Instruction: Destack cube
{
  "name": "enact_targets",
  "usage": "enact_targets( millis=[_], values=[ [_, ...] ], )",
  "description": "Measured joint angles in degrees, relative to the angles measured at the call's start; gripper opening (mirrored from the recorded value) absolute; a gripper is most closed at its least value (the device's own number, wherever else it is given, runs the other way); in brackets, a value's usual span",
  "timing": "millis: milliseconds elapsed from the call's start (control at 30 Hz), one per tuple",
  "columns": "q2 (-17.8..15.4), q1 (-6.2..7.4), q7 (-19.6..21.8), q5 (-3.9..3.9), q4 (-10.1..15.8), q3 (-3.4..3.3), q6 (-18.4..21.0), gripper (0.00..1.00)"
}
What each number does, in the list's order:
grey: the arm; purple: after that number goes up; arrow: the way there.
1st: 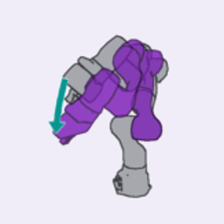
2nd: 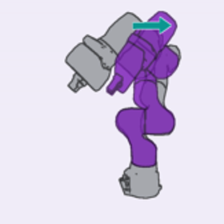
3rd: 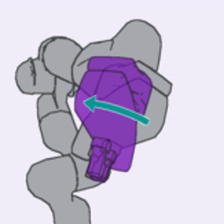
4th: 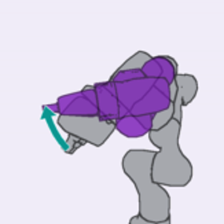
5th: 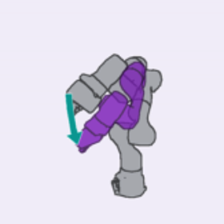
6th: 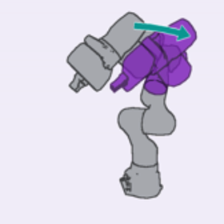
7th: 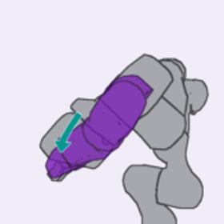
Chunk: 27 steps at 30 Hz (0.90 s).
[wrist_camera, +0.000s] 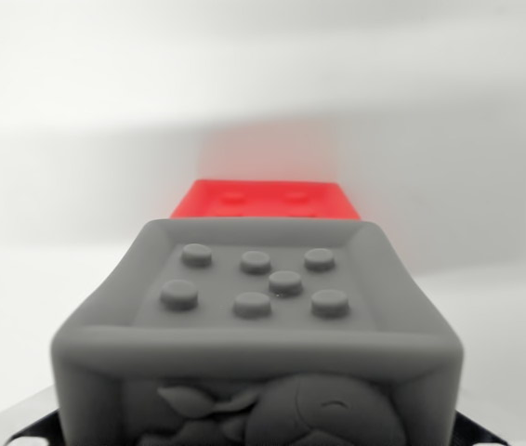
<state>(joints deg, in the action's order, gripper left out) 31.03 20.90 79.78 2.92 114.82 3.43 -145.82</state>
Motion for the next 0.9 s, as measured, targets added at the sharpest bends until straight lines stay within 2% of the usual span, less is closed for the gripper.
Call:
enact_targets(
  millis=[567,900],
  values=[
    [-5.32,-0.01,-0.07,-0.13,0.27,0.12,4.75,0.00],
    [-2.23,-0.40,0.20,-0.25,-3.26,-0.19,5.49,0.00]
  ],
)
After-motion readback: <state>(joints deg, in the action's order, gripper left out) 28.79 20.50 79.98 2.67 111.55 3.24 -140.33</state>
